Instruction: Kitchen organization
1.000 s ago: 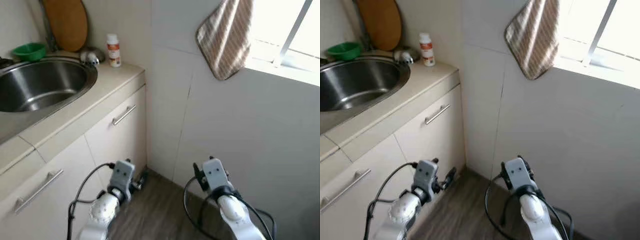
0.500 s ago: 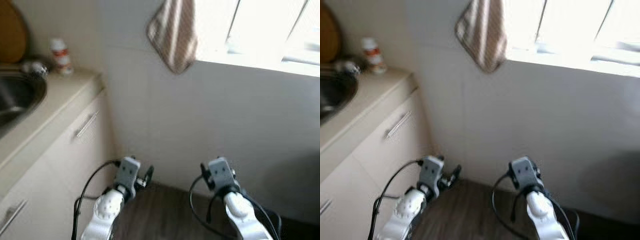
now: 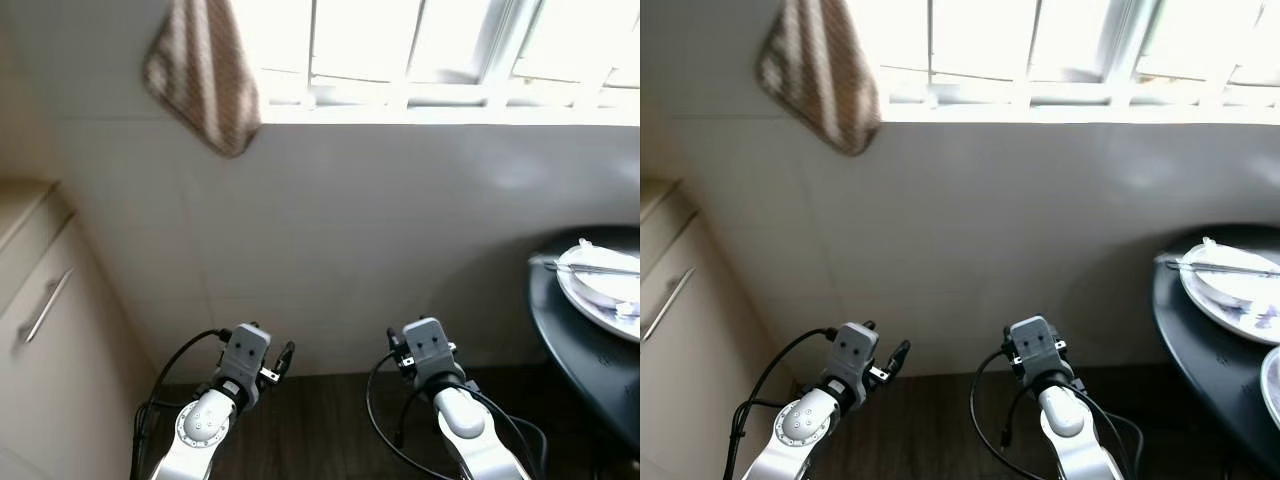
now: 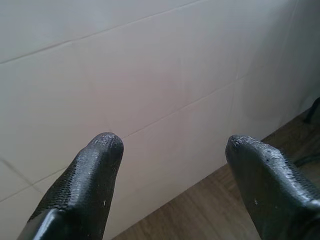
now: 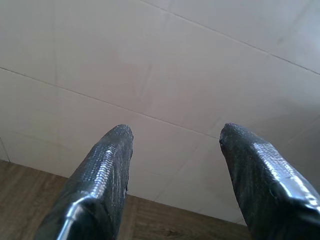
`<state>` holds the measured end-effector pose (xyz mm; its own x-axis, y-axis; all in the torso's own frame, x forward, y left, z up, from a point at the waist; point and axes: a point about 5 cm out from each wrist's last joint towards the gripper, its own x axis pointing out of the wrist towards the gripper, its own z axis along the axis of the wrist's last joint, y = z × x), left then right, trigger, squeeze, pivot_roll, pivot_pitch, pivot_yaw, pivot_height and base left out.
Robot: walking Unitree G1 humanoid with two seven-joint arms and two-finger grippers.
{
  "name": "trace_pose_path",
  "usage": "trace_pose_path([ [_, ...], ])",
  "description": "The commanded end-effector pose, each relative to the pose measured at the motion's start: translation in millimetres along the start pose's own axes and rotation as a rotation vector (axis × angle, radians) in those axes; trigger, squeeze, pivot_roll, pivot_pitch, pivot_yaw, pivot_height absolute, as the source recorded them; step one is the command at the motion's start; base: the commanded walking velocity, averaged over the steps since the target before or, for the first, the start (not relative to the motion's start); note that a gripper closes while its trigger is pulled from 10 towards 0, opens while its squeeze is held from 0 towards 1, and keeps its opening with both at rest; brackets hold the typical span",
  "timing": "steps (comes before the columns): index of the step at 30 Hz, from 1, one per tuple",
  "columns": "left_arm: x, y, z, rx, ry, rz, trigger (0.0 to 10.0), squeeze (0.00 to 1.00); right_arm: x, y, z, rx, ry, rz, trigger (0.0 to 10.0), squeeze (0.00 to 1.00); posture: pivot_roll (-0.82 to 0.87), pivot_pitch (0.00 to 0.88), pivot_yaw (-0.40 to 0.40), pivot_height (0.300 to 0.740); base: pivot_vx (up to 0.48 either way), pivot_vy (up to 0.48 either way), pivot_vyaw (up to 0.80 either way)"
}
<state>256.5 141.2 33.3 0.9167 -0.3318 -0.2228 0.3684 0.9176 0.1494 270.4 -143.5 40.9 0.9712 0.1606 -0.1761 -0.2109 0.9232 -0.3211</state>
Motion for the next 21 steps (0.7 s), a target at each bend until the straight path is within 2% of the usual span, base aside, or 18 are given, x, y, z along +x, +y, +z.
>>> trace_pose_path([
  [1,2.2,-6.8,2.7,0.003,-0.008,-0.020,10.0,0.00,-0.6,-6.1,2.1,-0.009,-0.018,-0.008,10.0,0.00,-0.04,0.000,0.001,0.740,0.000,-0.480,0.00],
  [9,2.9,-6.9,5.0,0.001,-0.028,-0.018,10.0,0.00,-1.1,-6.4,3.1,-0.007,-0.024,-0.001,10.0,0.00,-0.04,0.000,0.001,0.740,0.000,-0.480,0.00],
  [13,2.4,-5.4,6.9,-0.024,-0.048,-0.006,10.0,0.00,-1.1,-6.3,4.2,-0.016,-0.037,0.000,10.0,0.00,-0.04,0.000,0.001,0.740,0.000,0.000,0.00],
  [17,2.7,-6.2,7.0,-0.019,-0.046,-0.016,10.0,0.00,-3.4,-8.5,12.0,-0.027,-0.104,-0.026,10.0,0.00,-0.04,0.000,0.001,0.740,0.000,0.000,0.00],
  [21,2.6,-5.9,6.6,-0.022,-0.048,-0.016,10.0,0.00,-6.0,-11.1,11.6,-0.002,-0.112,-0.035,10.0,0.00,-0.04,0.000,0.001,0.740,0.000,0.000,-0.80],
])
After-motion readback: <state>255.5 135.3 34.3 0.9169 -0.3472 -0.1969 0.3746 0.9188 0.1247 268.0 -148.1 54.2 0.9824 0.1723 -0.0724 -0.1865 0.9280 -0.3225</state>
